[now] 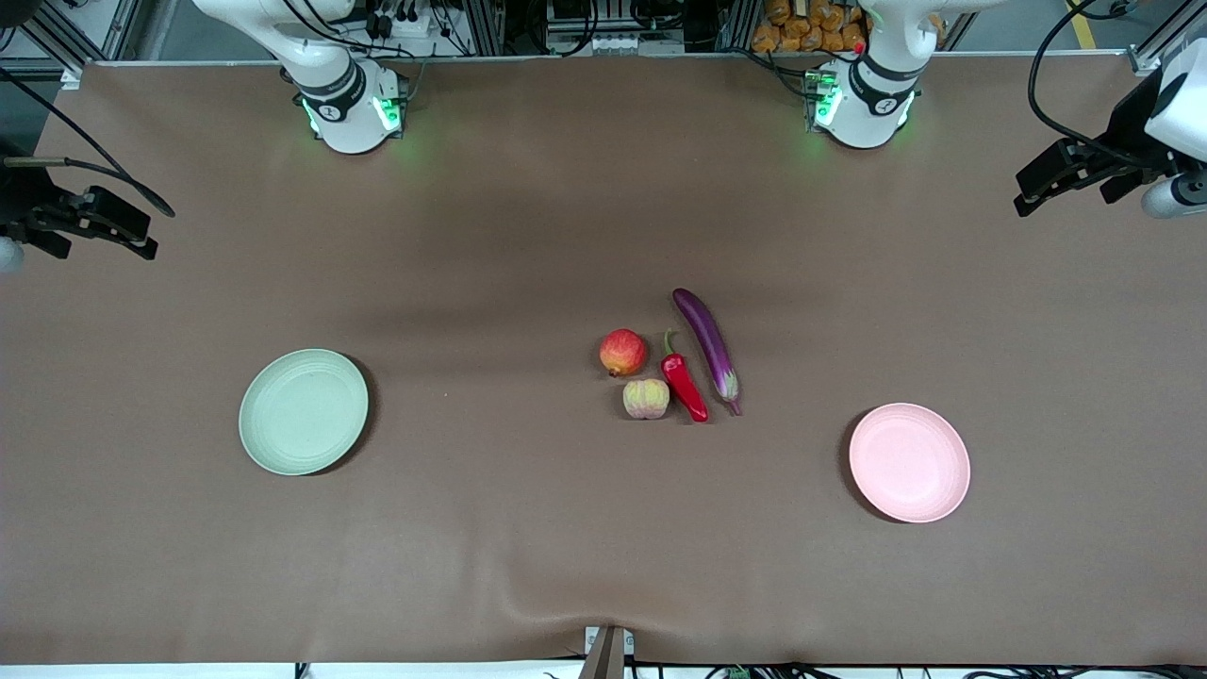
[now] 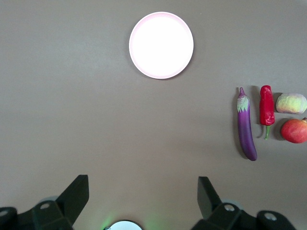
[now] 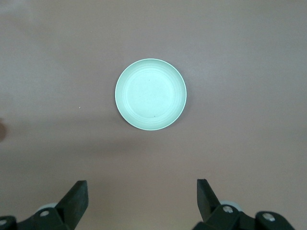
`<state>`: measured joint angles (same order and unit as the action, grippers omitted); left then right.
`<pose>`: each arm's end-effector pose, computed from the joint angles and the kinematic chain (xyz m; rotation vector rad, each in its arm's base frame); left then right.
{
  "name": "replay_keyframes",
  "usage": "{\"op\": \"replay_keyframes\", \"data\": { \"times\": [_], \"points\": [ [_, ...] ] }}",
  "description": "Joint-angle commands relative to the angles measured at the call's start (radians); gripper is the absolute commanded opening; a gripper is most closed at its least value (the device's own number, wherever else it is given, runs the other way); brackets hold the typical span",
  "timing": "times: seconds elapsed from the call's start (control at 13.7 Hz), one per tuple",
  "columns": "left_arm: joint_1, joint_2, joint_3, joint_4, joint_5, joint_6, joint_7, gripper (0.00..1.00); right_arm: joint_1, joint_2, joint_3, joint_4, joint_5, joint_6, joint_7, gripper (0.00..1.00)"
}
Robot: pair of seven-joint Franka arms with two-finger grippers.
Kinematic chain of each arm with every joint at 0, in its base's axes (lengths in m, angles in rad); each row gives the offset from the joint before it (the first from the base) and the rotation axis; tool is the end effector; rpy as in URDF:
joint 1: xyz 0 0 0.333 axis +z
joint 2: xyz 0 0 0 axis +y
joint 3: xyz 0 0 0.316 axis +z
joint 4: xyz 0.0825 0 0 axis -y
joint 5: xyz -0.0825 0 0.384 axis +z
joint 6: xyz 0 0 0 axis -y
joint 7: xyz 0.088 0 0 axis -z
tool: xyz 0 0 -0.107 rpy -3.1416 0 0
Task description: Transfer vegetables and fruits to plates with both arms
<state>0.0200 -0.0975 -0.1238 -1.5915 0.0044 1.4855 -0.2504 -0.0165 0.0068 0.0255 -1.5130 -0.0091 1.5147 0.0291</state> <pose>0.5121 -0.0565 0.6591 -3.1153 -0.2303 0.0097 0.5514 0.0039 0.6430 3.1324 -0.0322 -0.0077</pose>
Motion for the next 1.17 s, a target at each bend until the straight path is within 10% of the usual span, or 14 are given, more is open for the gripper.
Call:
{"op": "replay_keyframes", "data": {
  "times": [0.0, 1.1],
  "points": [
    [0.0, -0.002, -0.003, 0.016, 0.02, -0.016, 0.014, 1.0, -0.026, 0.013, 0.025, 0.028, -0.015, -0.017, -0.014, 1.0],
    [0.001, 0.019, -0.002, 0.03, 0.013, -0.06, 0.017, 1.0, -0.019, 0.013, 0.028, 0.025, -0.012, -0.005, -0.017, 1.0]
  ]
}}
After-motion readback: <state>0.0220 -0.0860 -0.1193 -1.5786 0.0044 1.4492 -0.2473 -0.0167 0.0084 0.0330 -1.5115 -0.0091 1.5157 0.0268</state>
